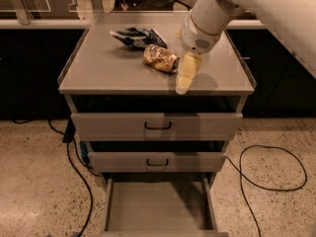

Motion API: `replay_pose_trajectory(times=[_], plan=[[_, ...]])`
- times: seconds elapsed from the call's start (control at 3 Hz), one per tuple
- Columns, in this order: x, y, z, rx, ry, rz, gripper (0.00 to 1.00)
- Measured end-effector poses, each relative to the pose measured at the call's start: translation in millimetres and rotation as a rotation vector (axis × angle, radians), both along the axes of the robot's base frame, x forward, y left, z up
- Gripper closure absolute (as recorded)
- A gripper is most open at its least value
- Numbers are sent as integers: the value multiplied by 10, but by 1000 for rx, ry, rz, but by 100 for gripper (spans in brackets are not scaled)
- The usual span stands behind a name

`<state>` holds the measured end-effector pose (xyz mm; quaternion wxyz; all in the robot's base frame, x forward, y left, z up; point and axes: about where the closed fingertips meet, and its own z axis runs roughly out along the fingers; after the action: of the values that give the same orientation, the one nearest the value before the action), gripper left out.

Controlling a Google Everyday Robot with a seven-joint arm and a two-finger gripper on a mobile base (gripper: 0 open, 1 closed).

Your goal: Place orange can into bottom drawer

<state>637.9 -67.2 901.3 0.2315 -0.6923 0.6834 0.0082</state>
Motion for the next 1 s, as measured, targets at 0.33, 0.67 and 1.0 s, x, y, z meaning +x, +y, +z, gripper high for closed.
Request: replay_pose_trajectory(times=[0.33, 0.67, 1.0], plan=[[0, 0, 0, 0, 0, 0, 0], [59, 88, -51, 5, -4, 22, 0], [210, 212, -127, 7, -22, 58, 0]])
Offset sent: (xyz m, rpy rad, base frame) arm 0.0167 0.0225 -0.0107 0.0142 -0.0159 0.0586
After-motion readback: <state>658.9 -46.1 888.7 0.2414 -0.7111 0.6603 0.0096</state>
